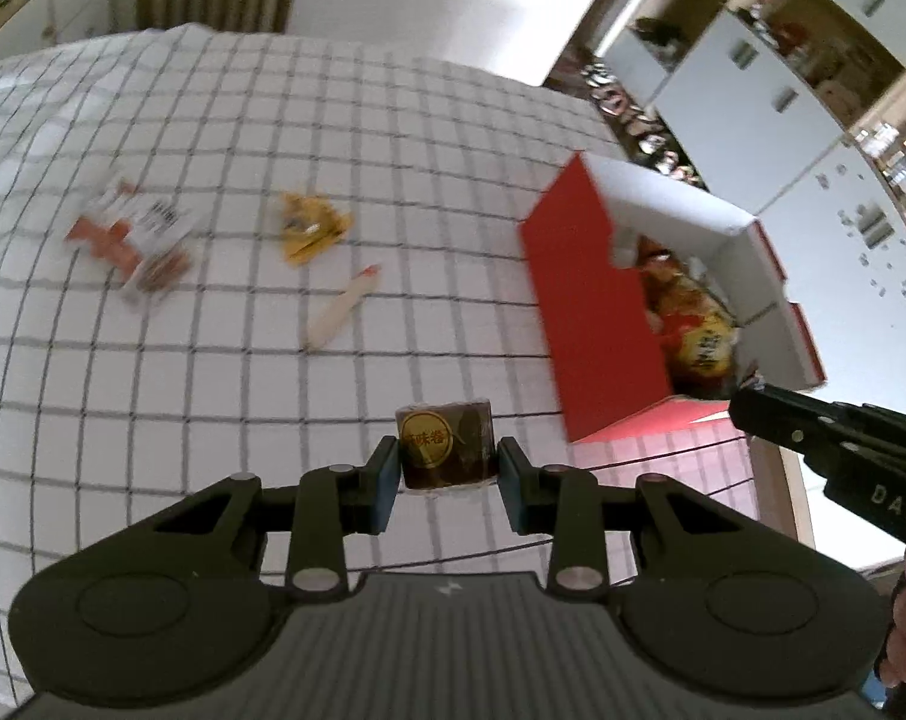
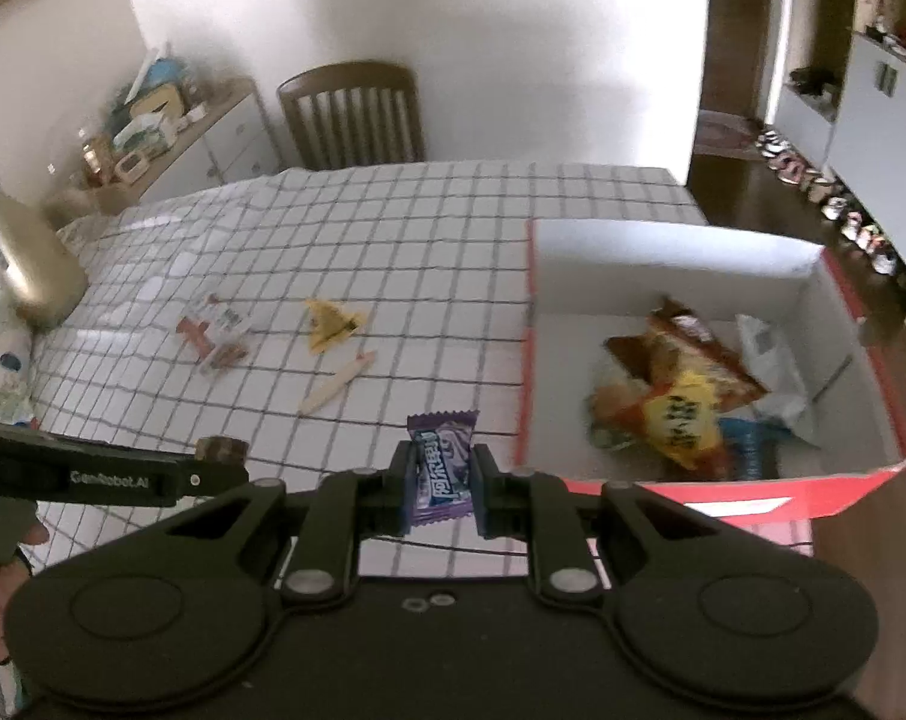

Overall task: Organize snacks
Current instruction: 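Carry the dark snack and purple candy over the red box with both tools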

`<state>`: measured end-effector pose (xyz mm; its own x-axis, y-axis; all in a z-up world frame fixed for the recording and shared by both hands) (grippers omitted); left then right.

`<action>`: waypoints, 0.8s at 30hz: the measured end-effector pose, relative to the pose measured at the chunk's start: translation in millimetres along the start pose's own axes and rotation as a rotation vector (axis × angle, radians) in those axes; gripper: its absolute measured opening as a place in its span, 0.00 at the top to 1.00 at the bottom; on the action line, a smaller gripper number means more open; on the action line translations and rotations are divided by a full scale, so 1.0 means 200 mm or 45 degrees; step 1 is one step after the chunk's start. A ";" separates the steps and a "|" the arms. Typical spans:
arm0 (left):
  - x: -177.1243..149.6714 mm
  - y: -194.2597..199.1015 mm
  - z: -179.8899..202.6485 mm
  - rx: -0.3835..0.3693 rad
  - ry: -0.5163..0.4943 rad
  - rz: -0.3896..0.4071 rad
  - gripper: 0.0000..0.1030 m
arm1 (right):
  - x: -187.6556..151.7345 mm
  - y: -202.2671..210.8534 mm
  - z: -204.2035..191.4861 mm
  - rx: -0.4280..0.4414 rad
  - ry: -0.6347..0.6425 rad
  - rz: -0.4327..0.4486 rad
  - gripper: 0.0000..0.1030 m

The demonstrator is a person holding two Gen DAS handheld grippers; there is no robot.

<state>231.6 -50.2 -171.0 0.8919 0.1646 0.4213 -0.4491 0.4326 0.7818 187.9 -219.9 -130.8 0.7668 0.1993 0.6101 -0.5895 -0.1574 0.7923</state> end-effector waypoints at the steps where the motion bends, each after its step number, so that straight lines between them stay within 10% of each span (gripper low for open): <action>1: 0.01 -0.01 0.03 -0.009 -0.014 -0.003 0.67 | 0.00 0.01 0.02 -0.008 -0.007 0.004 0.84; 24: 0.35 -0.39 0.66 0.001 -0.290 -0.032 0.67 | 0.07 0.01 0.75 -0.248 -0.187 0.086 0.84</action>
<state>322.0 -189.3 -142.7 0.8678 -0.0509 0.4943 -0.4267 0.4332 0.7939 234.6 -362.7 -121.1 0.7441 0.0498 0.6662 -0.6678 0.0264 0.7439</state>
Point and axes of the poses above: each gripper's, at about its wrist camera, not at the fingertips, and y roughly against the way its jaws point, z to its right, x to its top, the point moved 9 cm from there along -y, roughly the way its jaws point, and after that the axes turned 8 degrees about -x, right-handed, at the moved point
